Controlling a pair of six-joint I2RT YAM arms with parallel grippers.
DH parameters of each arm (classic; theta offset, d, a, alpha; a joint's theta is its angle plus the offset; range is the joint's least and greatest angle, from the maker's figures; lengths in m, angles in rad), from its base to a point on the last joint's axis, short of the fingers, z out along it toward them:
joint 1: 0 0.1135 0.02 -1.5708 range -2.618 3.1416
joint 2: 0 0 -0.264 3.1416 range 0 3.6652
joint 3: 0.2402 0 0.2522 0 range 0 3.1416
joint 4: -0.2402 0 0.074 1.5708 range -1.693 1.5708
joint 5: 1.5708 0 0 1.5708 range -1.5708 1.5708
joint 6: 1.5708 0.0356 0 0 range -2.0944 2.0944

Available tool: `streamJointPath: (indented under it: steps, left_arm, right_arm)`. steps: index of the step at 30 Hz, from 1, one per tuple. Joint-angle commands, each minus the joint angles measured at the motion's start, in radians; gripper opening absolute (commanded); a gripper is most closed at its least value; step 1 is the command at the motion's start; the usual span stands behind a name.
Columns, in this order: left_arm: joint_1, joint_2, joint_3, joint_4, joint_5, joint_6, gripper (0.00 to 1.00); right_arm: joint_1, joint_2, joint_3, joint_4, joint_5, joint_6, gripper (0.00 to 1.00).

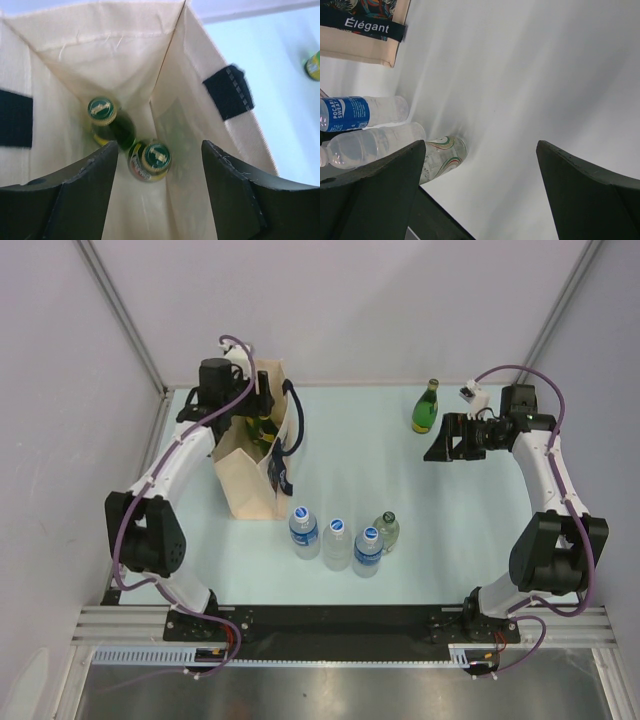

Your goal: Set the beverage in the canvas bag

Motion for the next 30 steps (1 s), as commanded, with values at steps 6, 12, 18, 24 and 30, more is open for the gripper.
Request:
streamJointPath:
  steps: [6,12,18,24,30]
  left_arm:
    - [-0.039,-0.015,0.059,-0.232,-0.092,-0.015,0.73]
    - [-0.056,0.062,0.121,-0.251,-0.096,-0.027,0.72]
    - [-0.066,0.155,0.229,-0.312,-0.116,-0.030,0.66]
    - [-0.073,0.195,0.254,-0.333,-0.139,-0.032,0.57]
    - [-0.079,0.208,0.253,-0.346,-0.139,-0.026,0.48]
  right_arm:
    - [0.019,-0.002,0.029,-0.002,-0.011,0.005,1.00]
    - [0.024,-0.003,0.031,-0.006,-0.010,0.004,1.00]
    - [0.024,-0.012,0.023,-0.007,-0.004,0.001,1.00]
    - [0.020,-0.018,0.017,-0.006,-0.002,0.000,1.00]
    - [0.020,-0.015,0.017,-0.002,-0.005,0.001,1.00]
